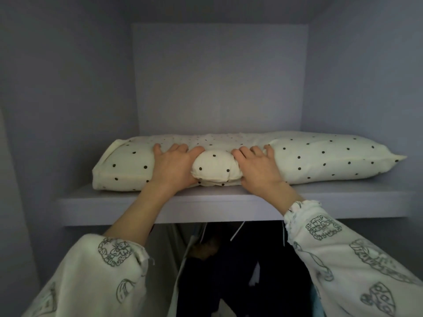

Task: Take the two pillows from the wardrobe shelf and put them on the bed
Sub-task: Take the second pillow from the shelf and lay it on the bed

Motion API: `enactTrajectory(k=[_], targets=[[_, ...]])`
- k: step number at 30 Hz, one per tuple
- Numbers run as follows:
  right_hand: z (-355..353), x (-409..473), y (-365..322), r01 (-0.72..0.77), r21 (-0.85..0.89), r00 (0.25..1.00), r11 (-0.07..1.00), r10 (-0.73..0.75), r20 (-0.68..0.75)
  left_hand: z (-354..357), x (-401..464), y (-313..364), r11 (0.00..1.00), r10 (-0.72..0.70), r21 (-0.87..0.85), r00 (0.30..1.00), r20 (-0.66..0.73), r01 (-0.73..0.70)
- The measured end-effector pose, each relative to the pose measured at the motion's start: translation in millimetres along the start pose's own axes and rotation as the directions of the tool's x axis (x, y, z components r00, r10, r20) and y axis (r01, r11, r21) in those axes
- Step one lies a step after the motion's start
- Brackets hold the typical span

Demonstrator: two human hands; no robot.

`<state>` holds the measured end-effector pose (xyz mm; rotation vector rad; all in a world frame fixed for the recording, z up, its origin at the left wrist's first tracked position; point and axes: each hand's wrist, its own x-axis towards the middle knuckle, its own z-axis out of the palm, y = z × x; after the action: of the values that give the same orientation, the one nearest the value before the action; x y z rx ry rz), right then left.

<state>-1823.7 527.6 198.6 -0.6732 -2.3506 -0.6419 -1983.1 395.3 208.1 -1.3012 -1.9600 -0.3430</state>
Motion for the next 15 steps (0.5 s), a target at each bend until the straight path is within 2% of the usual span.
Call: enactTrajectory(k=[7, 15], targets=[[-28.5, -50.3, 3.0, 0.050, 0.053, 0.995, 0.997, -0.045, -0.091, -49.6, -55.5, 32.4, 0.997, -0.005, 0.073, 0.996, -0.095, 0.012], [-62.6, -119.8, 10.0, 0.156, 0.107, 0.966, 0.982, -0.129, -0.223, -90.1, -138.2, 87.8, 0.990, -0.096, 0.079, 0.972, -0.216, 0.116]])
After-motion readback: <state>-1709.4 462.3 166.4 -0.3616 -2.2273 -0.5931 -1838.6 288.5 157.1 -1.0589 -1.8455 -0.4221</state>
